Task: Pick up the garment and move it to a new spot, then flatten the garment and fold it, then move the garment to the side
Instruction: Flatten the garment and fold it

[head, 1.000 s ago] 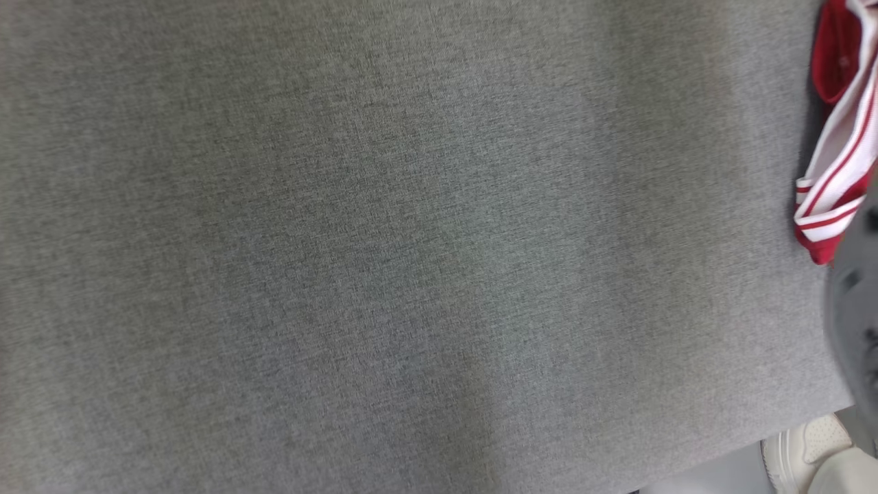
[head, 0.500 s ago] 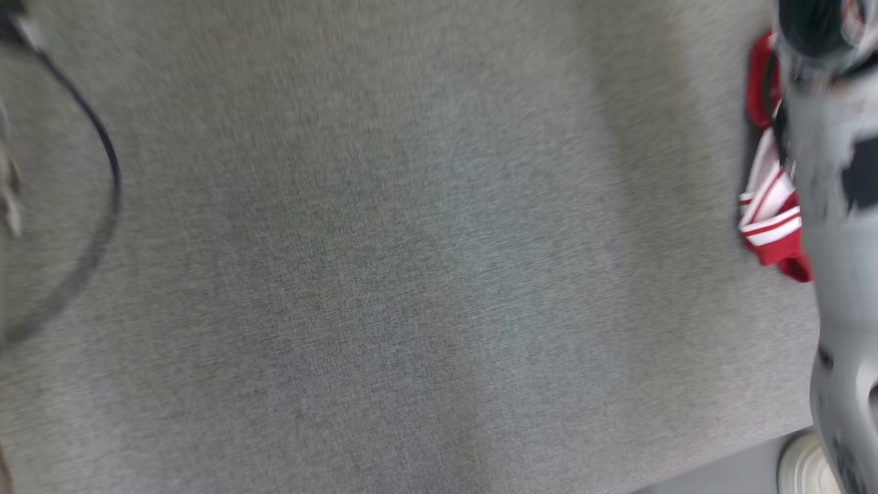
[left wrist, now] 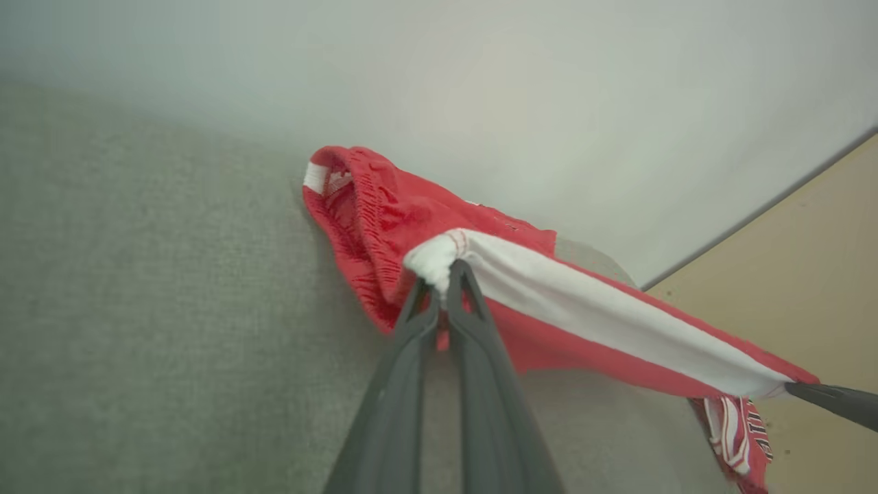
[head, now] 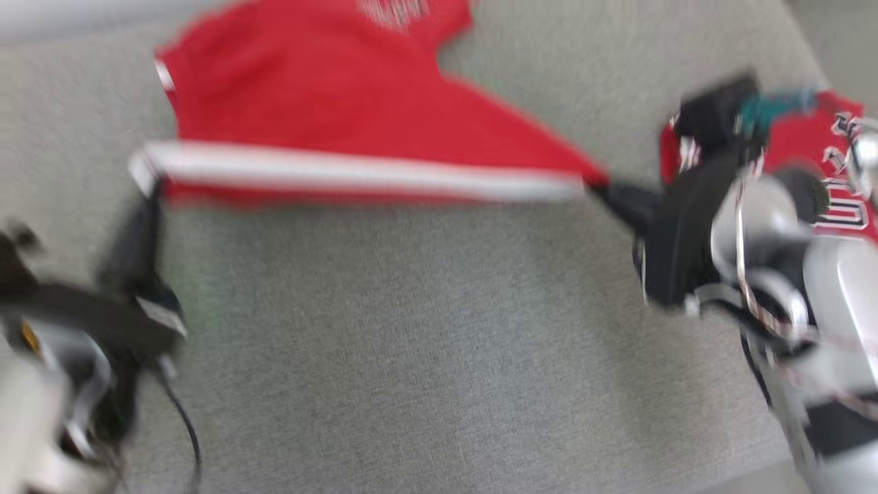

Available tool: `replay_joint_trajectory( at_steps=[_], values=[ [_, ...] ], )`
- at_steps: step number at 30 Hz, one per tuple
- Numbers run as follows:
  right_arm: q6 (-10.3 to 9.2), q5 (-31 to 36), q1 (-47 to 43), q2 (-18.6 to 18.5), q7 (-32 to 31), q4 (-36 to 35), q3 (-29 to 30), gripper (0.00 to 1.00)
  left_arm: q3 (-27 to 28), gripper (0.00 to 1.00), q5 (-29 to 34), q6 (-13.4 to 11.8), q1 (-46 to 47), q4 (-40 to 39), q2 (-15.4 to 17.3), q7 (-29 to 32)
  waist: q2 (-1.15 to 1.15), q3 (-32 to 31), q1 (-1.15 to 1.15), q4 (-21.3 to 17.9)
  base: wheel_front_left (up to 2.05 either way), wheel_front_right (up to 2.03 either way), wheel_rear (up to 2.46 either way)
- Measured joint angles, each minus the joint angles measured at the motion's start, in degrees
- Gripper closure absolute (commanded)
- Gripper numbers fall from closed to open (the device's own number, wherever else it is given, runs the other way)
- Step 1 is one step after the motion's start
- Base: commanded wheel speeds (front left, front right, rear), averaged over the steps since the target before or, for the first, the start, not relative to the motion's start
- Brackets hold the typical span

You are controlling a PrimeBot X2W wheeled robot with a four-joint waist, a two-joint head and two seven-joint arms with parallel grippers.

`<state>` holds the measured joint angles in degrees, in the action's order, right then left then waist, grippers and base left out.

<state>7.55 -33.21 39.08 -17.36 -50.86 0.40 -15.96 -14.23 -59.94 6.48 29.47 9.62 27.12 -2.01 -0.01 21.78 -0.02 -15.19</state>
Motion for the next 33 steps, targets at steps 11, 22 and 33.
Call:
replay_joint_trajectory(
  at_steps=[11, 22, 33],
  values=[
    [0.00, -0.3, -17.8, -2.5, -11.3, -11.8, 1.0, 1.00, -5.7, 1.00, 4.5, -4.6, -18.9, -2.6, -2.2, -3.3, 0.00, -8.2, 0.01, 1.3, 0.00, 0.00, 0.00],
    [0.00, -0.9, -36.4, -3.2, -19.0, -17.6, 3.2, 1.00, -9.5, 1.00, 6.8, -7.5, -29.1, -4.8, -0.7, -2.0, 0.00, -11.4, 0.02, 4.9, 0.00, 0.00, 0.00],
    [0.00, 0.0, -42.7, -1.7, -20.1, -24.3, 9.2, 1.00, -12.3, 1.00, 8.7, -7.0, -32.8, -8.8, 1.8, -0.1, 0.00, -11.1, 0.02, 6.8, 0.00, 0.00, 0.00]
  ],
)
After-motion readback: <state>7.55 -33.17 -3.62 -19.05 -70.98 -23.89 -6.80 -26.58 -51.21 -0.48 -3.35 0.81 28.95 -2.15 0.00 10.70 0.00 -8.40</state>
